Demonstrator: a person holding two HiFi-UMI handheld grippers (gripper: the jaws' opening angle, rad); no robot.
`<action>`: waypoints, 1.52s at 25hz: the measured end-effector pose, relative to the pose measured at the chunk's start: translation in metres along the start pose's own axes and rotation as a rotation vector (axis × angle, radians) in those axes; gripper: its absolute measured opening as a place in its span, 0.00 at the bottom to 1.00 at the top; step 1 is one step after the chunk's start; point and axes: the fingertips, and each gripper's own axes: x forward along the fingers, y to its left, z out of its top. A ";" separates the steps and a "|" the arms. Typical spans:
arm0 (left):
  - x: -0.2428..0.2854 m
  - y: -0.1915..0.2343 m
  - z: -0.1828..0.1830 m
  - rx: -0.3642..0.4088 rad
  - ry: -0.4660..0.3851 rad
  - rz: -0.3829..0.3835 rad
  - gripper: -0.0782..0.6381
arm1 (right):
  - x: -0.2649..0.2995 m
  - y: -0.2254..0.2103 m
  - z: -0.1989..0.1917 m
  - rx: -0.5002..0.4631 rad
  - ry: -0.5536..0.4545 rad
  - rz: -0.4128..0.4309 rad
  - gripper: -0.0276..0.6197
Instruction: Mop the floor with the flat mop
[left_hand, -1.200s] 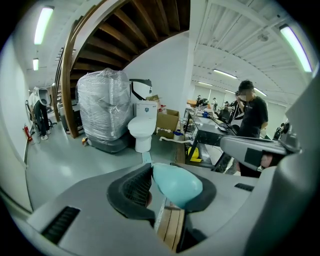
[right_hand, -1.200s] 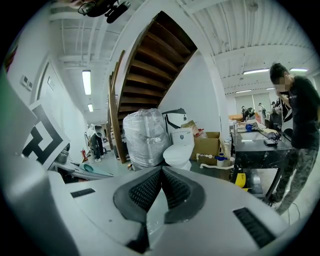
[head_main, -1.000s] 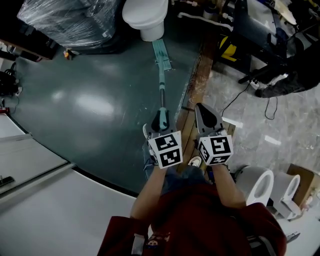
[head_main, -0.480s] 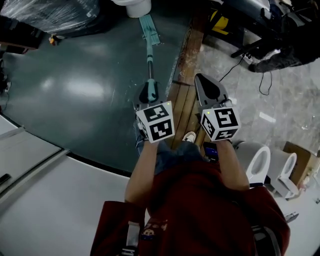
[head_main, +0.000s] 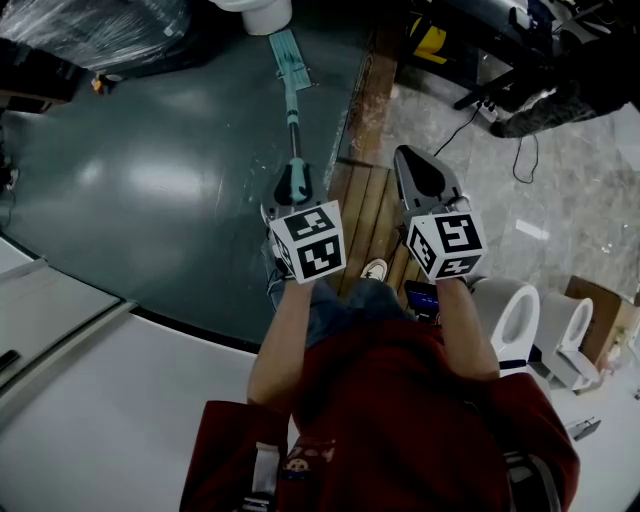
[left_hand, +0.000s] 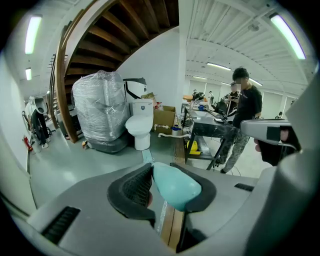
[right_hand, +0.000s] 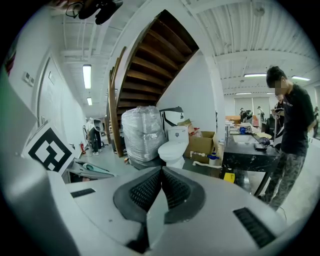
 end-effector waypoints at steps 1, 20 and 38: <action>-0.002 -0.002 -0.001 -0.002 0.001 0.001 0.29 | -0.002 0.000 0.000 0.000 -0.001 0.002 0.07; -0.067 -0.051 -0.049 -0.028 0.036 0.031 0.29 | -0.078 -0.010 0.000 -0.003 -0.053 0.049 0.07; -0.161 -0.124 -0.102 0.004 0.055 0.027 0.29 | -0.162 -0.012 0.002 -0.005 -0.114 0.111 0.07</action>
